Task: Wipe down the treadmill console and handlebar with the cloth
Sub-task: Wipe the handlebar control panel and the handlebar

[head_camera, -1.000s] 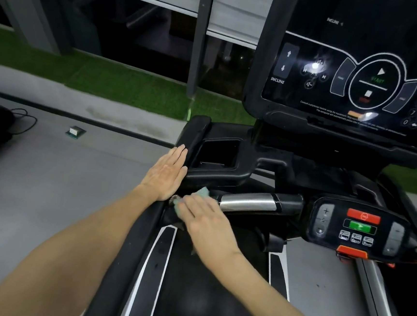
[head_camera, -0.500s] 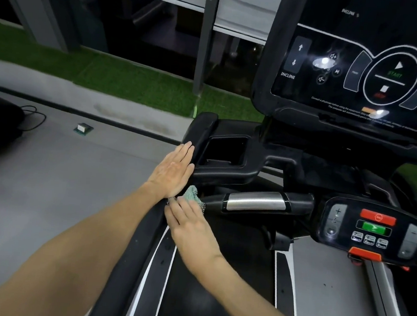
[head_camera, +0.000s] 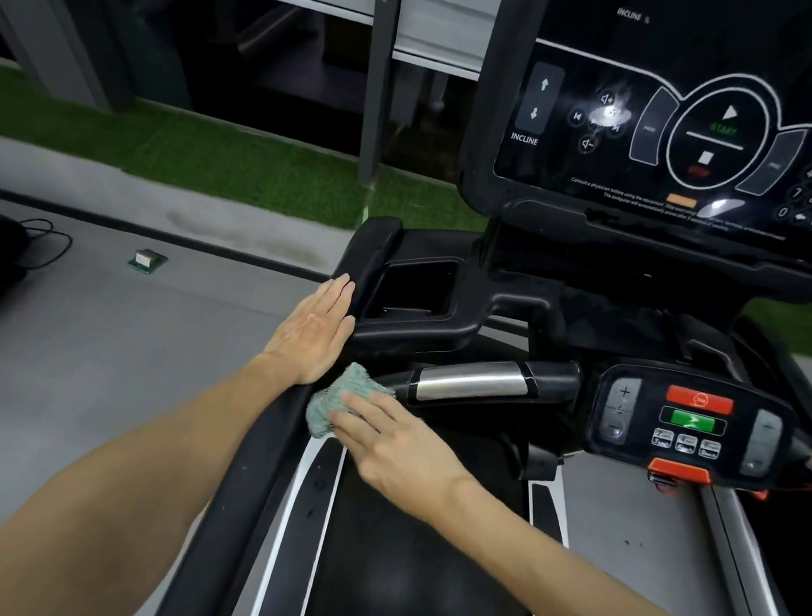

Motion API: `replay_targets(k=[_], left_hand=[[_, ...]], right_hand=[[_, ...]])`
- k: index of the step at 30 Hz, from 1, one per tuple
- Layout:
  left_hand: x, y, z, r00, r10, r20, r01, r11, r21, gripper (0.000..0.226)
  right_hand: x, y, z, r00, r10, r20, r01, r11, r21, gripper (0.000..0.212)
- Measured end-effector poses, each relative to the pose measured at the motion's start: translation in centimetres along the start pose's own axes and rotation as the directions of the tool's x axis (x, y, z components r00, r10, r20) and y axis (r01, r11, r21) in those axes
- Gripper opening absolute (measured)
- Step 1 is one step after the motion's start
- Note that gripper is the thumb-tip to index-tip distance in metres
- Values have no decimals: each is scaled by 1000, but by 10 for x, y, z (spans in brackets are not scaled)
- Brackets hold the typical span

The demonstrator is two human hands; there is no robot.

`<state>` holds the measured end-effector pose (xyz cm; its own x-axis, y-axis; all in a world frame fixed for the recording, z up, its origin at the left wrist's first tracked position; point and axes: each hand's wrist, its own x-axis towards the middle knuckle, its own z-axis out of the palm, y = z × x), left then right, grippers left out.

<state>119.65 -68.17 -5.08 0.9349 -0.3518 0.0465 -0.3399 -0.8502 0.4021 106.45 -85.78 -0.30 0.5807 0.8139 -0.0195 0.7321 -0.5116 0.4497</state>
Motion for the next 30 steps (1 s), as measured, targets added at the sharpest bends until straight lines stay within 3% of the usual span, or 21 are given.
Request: replay_targets(k=[5, 14, 19, 25, 27, 30], left_hand=[[0, 0, 0, 1000, -12, 6, 12, 1000, -2, 56], [1, 2, 1, 999, -32, 21, 32, 999, 5, 57], [1, 1, 2, 1000, -16, 11, 16, 1000, 15, 57], [0, 1, 2, 1000, -17, 2, 17, 1000, 26, 56], [0, 1, 2, 1000, -19, -7, 19, 1000, 24, 56], [-1, 1, 2, 1000, -21, -1, 21, 1000, 12, 56]], right_hand=[[-50, 32, -4, 995, 54, -81, -58, 997, -45, 43], [-109, 75, -22, 988, 157, -2, -157, 988, -8, 50], [-36, 44, -18, 999, 31, -8, -31, 996, 83, 44], [21, 18, -14, 978, -147, 148, 139, 988, 59, 35], [25, 15, -12, 968, -168, 184, 165, 986, 34, 37], [15, 16, -9, 981, -143, 129, 137, 989, 56, 31]])
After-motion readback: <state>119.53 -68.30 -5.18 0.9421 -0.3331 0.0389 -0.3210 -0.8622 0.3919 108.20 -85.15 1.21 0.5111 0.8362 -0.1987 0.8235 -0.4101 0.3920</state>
